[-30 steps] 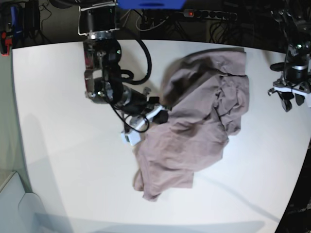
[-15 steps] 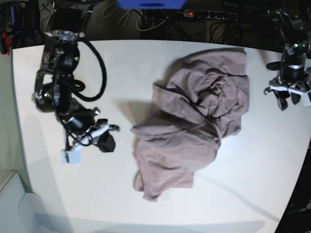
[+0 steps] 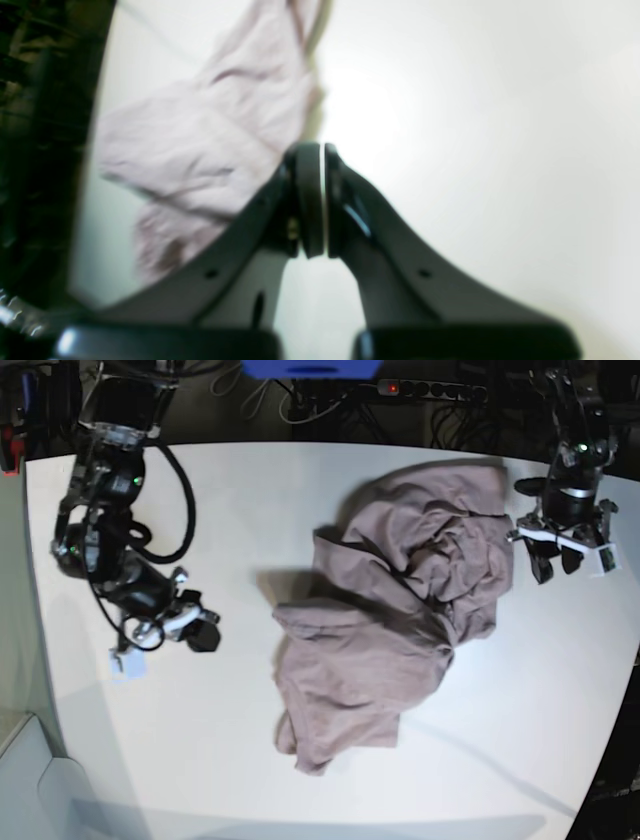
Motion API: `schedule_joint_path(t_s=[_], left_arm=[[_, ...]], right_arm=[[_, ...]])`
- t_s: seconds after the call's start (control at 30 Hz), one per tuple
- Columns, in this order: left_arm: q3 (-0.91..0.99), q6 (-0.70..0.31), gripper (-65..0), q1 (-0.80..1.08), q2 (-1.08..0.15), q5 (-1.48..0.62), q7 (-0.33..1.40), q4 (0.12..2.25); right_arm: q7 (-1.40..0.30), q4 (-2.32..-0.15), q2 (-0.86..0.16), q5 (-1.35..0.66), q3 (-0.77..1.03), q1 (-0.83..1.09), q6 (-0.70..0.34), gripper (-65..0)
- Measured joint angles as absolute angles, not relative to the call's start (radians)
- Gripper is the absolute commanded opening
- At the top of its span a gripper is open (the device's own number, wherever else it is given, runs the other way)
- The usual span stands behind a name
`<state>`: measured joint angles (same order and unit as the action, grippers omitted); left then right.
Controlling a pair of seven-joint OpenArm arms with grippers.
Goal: Layout the t-shirt on the table in an organized manner, then fold the t-shirt properly
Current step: 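Pull the grasped fabric outward with the right gripper to spread the shirt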
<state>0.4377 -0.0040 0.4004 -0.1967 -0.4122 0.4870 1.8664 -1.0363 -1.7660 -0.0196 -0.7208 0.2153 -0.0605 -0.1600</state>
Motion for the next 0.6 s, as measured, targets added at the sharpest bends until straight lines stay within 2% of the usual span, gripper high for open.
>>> schedule_joint_path(t_s=[0.13,0.27,0.33,0.43,0.6], left_arm=[[0.439,-0.004,-36.6,0.402,-0.2,-0.412,0.49,1.868],[0.439,-0.004,-36.6,0.402,-0.199,-0.412,0.49,1.868],[0.439,-0.004,-36.6,0.405,-0.199,-0.412,0.49,1.868],[0.44,-0.004,-36.6,0.419,-0.199,-0.413,0.488,1.868],[0.44,-0.004,-36.6,0.421,-0.199,-0.412,0.49,1.868]], right_arm=[[-1.029,-1.735,0.025,-0.73,0.157,-0.038,-0.16,-51.7],[-1.036,-1.662,0.049,-0.731,0.086,-0.035,-0.16,-34.1],[-1.023,-1.639,0.052,-0.73,0.08,-0.038,-0.16,-28.4],[-1.024,-1.615,0.053,-0.729,0.073,-0.043,-0.16,-25.0],[-0.993,-1.534,0.053,-0.731,0.075,-0.094,-0.16,-25.0]])
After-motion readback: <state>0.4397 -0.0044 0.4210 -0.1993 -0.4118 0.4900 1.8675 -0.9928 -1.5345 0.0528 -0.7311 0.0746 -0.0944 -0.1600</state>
